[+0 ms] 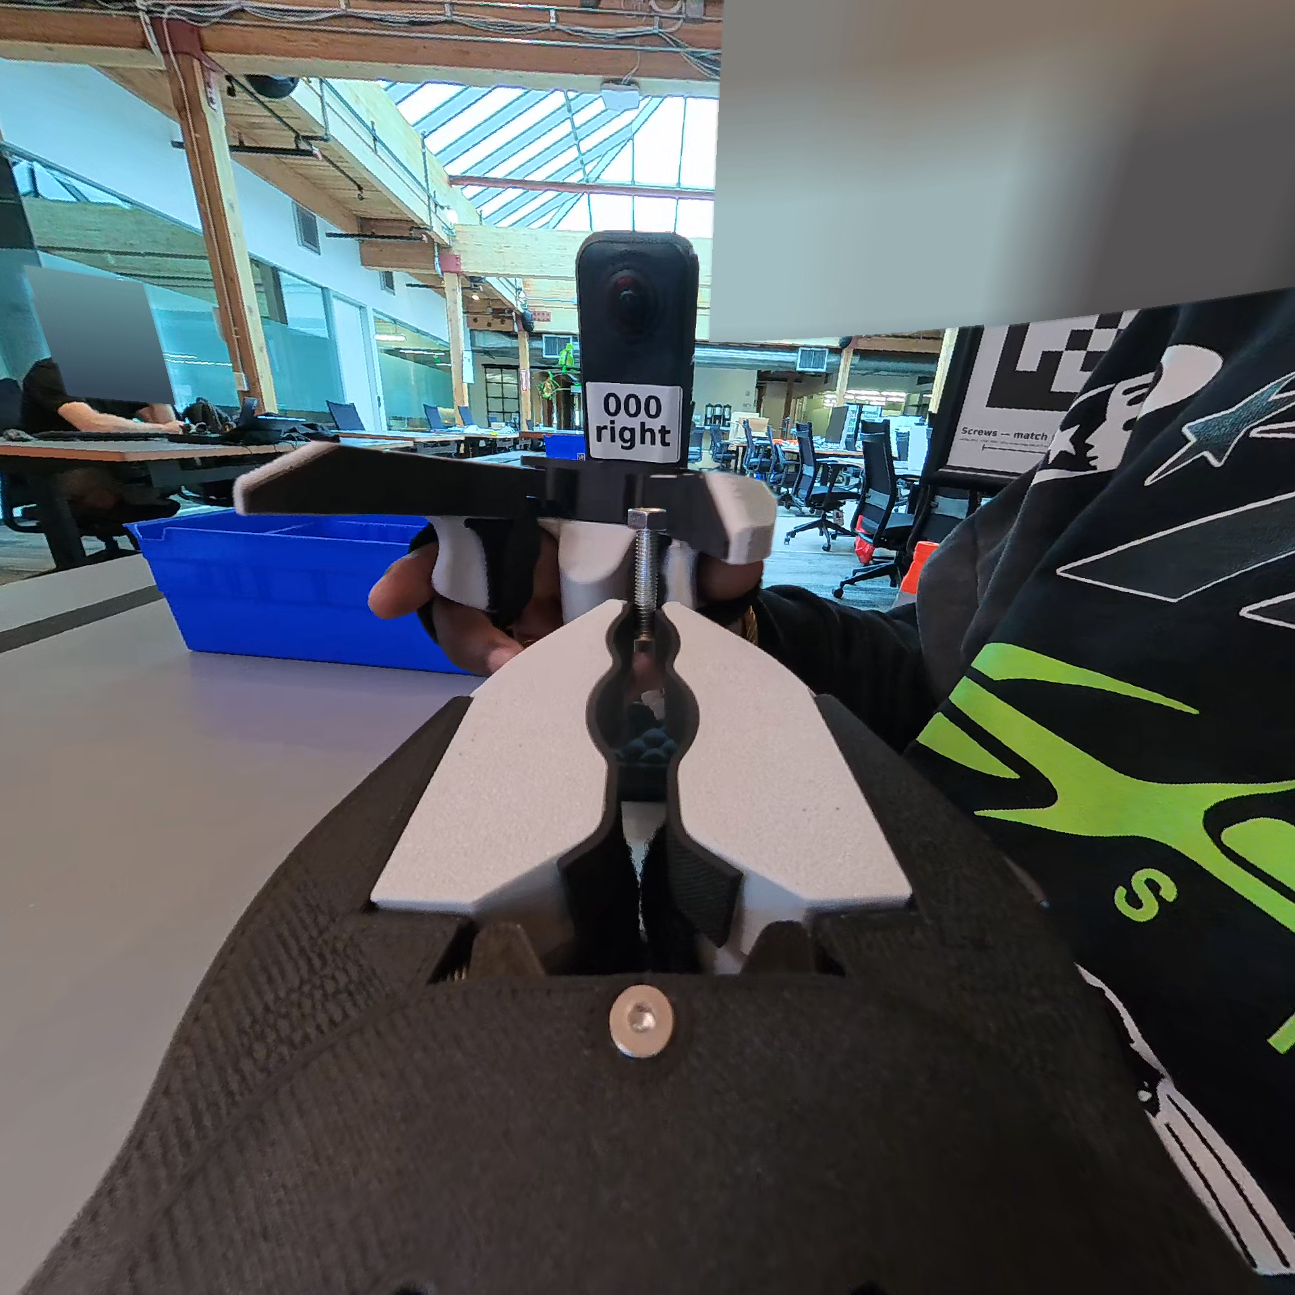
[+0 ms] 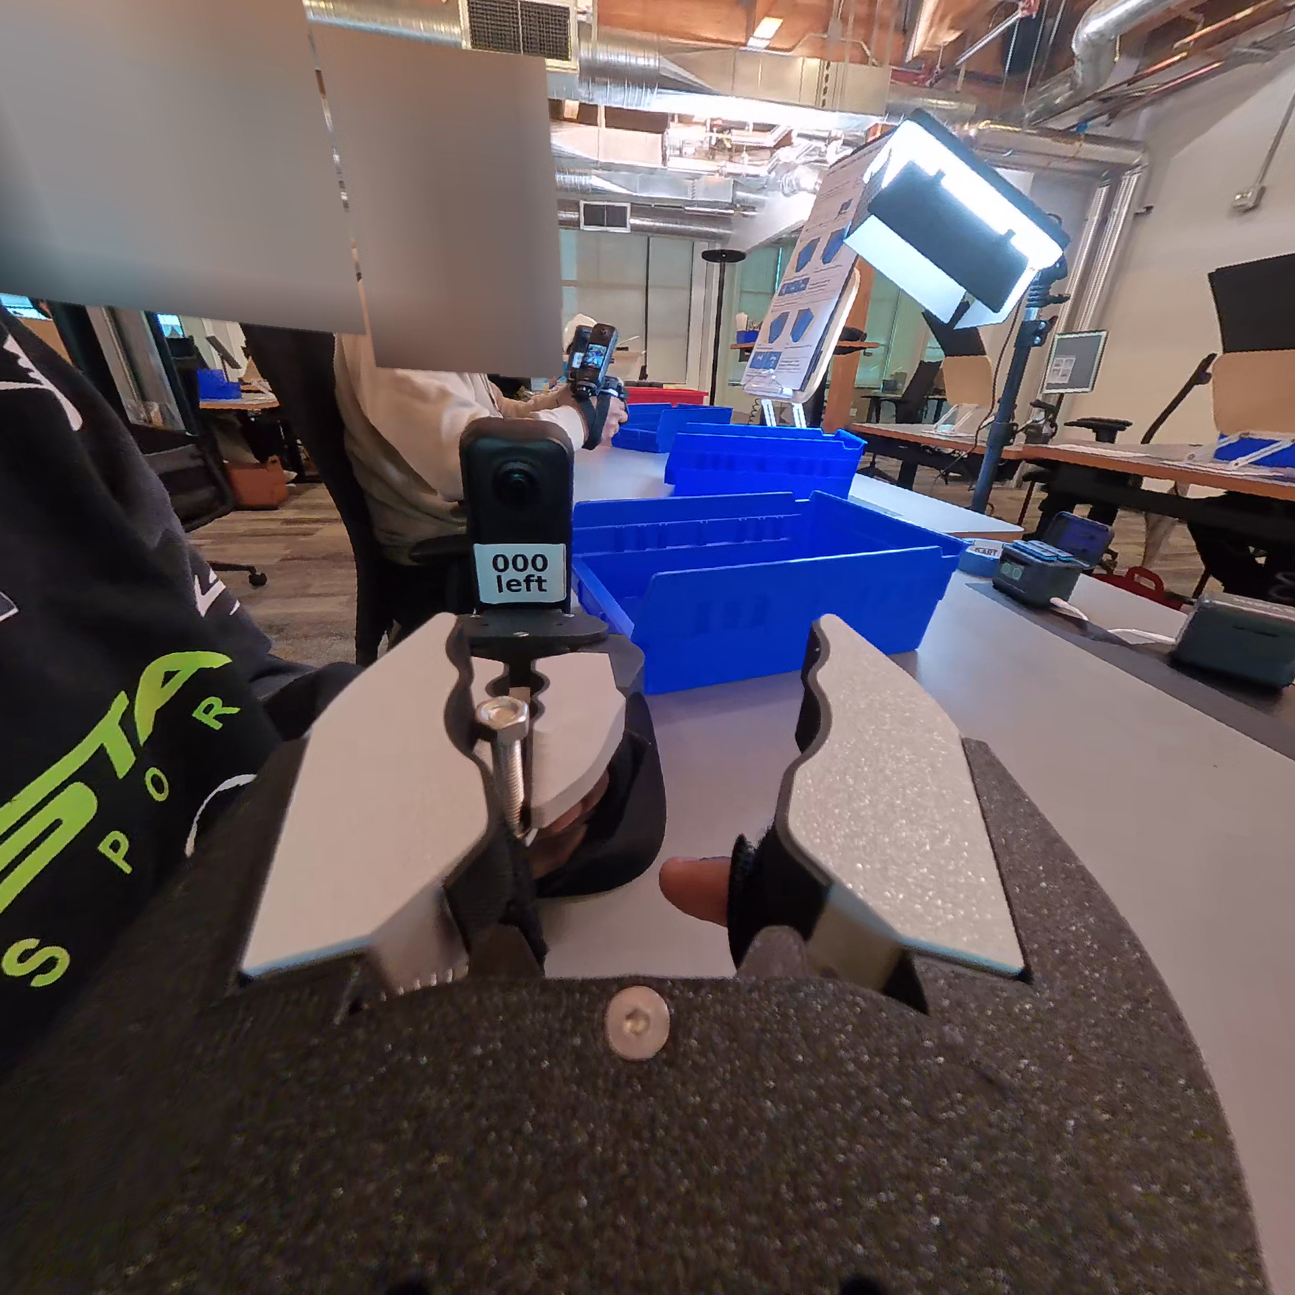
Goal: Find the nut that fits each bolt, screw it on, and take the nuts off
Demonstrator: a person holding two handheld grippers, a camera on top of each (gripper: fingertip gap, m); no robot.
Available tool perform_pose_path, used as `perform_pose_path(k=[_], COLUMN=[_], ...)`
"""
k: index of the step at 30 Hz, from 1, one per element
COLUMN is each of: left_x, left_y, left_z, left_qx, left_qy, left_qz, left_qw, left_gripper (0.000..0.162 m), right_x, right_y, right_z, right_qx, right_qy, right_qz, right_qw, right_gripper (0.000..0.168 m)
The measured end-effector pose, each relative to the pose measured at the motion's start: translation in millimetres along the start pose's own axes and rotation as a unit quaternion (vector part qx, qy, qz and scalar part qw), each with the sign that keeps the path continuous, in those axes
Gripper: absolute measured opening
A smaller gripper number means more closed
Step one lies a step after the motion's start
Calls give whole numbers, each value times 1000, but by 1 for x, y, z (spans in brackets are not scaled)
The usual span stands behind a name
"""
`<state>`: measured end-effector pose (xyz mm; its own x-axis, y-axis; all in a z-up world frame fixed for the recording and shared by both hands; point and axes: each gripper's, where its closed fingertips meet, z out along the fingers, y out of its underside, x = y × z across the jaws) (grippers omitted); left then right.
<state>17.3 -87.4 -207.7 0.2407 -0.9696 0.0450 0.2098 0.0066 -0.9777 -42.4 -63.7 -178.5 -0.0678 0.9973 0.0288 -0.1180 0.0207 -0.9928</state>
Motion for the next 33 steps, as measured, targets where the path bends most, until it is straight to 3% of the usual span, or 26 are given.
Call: perform_pose_path(k=[16, 23, 27, 33], left_x=[-1, 0, -2, -1], left_y=[-2, -3, -1, 4], left_z=[-1, -1, -1, 1], left_qx=[6, 9, 5, -13], left_qy=[-1, 2, -2, -7], left_qz=[-6, -6, -5, 7], left_qw=[1000, 1000, 1000, 1000], left_gripper=[5, 5, 5, 5], right_x=[18, 27, 6, -23], right_y=[-1, -4, -7, 2], right_z=[-43, -69, -62, -49], right_qx=[7, 7, -14, -97], right_qy=[44, 77, 20, -64], right_qz=[14, 7, 13, 41], right_qw=[999, 997, 1000, 992], right_gripper=[92, 77, 51, 35])
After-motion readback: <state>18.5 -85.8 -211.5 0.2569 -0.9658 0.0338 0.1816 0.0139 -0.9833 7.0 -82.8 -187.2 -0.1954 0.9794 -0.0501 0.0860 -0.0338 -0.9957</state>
